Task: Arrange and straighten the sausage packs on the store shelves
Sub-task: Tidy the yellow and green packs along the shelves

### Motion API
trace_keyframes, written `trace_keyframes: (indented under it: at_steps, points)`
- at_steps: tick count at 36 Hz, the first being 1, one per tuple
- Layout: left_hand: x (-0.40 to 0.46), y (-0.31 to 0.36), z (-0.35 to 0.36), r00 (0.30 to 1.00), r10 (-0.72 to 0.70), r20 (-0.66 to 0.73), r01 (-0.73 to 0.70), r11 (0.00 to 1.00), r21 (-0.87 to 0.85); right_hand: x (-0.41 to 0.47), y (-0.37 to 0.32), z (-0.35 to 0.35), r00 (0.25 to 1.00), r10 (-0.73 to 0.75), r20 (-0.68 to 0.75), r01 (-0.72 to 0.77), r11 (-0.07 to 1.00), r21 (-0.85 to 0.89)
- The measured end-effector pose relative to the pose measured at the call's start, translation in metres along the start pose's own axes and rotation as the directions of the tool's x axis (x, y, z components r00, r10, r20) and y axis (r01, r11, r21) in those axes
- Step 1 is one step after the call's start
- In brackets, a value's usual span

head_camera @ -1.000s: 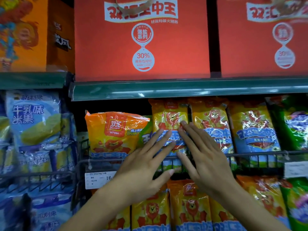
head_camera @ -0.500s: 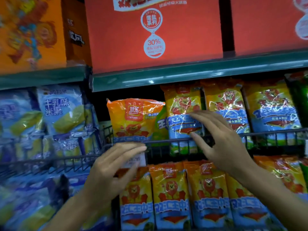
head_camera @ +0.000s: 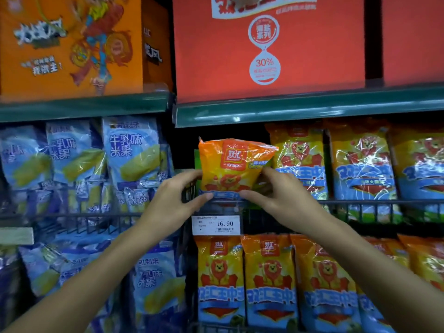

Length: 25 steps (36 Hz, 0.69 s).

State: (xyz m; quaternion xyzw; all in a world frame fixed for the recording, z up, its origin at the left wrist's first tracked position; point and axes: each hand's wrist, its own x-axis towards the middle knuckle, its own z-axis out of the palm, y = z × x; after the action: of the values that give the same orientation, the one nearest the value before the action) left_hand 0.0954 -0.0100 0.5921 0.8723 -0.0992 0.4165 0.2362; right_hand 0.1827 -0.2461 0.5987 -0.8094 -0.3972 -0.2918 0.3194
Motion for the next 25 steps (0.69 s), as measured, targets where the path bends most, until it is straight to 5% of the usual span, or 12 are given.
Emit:
trace_keyframes:
  at_steps: [12, 25]
  points:
    - [0.008, 0.015, -0.004, 0.989, 0.083, -0.125, -0.098, 0.988, -0.118, 0.003, -0.016, -0.023, 0.984, -0.113, -0.136, 0.136, 0.976, 0.168]
    - [0.034, 0.003, -0.006, 0.997, 0.065, 0.044, -0.068, 0.996, 0.060, 0.028, -0.004, -0.005, 0.997, 0.069, 0.026, -0.069, 0.997, -0.021]
